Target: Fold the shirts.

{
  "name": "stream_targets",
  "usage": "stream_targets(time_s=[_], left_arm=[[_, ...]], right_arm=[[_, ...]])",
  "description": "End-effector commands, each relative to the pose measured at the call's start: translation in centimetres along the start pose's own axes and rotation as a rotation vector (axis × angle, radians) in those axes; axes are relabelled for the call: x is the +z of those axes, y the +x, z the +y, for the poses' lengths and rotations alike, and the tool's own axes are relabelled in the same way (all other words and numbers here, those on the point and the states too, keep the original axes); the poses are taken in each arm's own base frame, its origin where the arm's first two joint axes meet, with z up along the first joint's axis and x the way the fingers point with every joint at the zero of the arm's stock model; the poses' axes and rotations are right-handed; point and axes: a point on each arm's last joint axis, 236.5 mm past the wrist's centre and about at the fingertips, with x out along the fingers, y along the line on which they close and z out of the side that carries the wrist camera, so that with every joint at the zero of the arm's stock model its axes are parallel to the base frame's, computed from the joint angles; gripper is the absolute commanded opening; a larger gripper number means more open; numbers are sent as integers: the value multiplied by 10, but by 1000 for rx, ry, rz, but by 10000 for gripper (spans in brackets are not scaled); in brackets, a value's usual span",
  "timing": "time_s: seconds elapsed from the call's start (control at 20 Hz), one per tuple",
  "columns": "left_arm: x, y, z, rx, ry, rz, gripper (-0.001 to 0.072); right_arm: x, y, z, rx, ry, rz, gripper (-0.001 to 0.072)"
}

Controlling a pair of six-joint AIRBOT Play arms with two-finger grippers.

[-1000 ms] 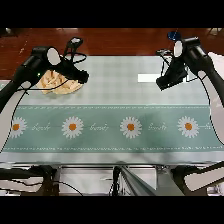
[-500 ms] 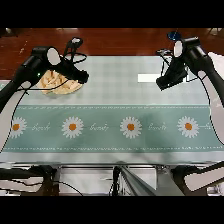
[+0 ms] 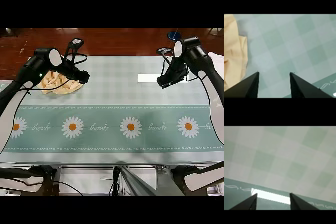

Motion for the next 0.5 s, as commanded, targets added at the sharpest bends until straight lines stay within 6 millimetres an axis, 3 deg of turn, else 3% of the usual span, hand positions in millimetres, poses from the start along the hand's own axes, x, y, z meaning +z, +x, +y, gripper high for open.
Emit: stream_targets(time_s=[0.0,0.1,0.3,0.45], left_arm=[[6,-2,15,52,23,-19,468],[22,-15,48,160,56,-66,712],[48,-55,138,325,-163,-214,720],[32,-54,175,322,-320,-213,720]], right_arm=[[5,0,1,2,26,-19,489],[9,0,0,-2,53,-36,489],[14,-1,4,18,73,-57,489],[15,-1,6,26,73,-64,489]])
